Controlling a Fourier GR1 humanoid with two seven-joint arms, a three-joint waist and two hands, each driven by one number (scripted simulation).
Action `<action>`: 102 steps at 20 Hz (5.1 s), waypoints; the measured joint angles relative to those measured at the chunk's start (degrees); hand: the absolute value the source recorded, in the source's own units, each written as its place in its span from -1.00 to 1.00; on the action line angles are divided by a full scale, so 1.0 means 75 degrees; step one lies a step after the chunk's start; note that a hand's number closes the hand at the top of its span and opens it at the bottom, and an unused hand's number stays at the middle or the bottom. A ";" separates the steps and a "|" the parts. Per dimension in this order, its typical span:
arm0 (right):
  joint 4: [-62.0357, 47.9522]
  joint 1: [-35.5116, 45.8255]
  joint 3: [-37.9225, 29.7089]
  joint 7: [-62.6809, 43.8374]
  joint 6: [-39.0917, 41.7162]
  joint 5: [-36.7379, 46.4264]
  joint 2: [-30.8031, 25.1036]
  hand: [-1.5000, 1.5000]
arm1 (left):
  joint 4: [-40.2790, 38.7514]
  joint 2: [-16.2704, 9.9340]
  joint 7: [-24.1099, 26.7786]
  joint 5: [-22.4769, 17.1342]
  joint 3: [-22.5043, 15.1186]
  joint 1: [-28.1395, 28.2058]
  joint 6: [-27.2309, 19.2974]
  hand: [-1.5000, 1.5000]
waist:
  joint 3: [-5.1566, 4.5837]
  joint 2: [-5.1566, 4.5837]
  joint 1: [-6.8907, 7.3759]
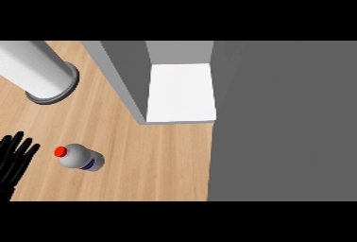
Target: Pick up the bottled water, place it into the cabinet and close the cabinet
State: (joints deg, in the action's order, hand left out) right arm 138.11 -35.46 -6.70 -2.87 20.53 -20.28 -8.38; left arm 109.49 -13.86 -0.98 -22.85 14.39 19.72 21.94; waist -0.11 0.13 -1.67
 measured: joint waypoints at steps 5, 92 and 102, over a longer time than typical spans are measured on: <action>-0.0021 -0.0241 -0.0012 0.0235 0.0178 -0.0107 0.0024 -1.00 | -0.0973 0.0118 0.0369 0.0576 -0.0050 -0.0598 -0.0145 -1.00 | 0.0001 -0.0002 -0.0012; -0.0412 -0.2093 -0.1491 0.2119 0.1136 -0.1892 -0.1173 -1.00 | -0.6119 0.1485 0.2946 0.0869 -0.2559 -0.4849 -0.3796 1.00 | -0.0002 -0.0003 0.0145; -0.0501 -0.1806 -0.1346 0.2147 0.1082 -0.2008 -0.1352 -1.00 | -0.5996 0.1172 0.2440 0.1290 -0.3274 -0.5030 -0.5939 1.00 | 0.0023 0.0020 0.0089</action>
State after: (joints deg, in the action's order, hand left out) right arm 134.35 -49.00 -16.79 13.23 28.64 -35.34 -18.52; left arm 64.52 -5.07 17.32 -13.17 -10.17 -18.00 -22.61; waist 0.06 0.28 -1.00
